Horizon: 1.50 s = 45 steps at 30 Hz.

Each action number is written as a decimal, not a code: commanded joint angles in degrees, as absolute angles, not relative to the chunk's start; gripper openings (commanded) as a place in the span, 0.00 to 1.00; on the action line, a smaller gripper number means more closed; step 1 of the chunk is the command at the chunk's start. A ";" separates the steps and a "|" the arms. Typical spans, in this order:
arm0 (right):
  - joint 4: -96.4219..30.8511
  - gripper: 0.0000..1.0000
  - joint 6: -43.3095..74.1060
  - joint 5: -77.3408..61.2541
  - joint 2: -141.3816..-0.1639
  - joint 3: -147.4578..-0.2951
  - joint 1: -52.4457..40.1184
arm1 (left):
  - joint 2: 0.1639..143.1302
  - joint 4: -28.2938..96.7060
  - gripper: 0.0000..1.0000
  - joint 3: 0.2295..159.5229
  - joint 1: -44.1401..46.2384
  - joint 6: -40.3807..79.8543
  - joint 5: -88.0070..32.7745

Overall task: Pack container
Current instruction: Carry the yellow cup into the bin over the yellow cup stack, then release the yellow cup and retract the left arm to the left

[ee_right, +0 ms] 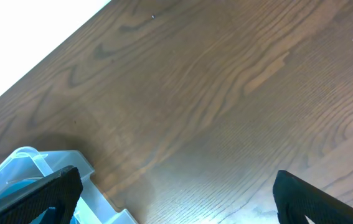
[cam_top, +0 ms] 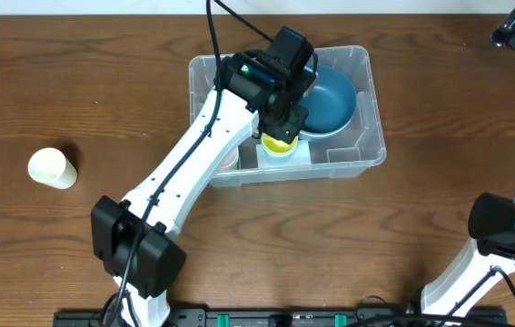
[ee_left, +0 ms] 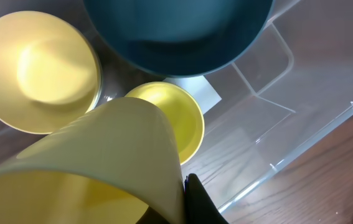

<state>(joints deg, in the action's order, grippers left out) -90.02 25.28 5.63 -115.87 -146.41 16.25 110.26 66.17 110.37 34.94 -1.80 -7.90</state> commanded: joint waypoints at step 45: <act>-90.04 0.99 26.11 5.78 -116.51 -146.78 16.45 | 89.71 81.82 0.69 112.90 3.42 17.54 6.09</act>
<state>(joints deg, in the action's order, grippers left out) -90.02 25.28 5.63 -115.87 -146.41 16.27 90.21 78.72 113.16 10.11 10.35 4.54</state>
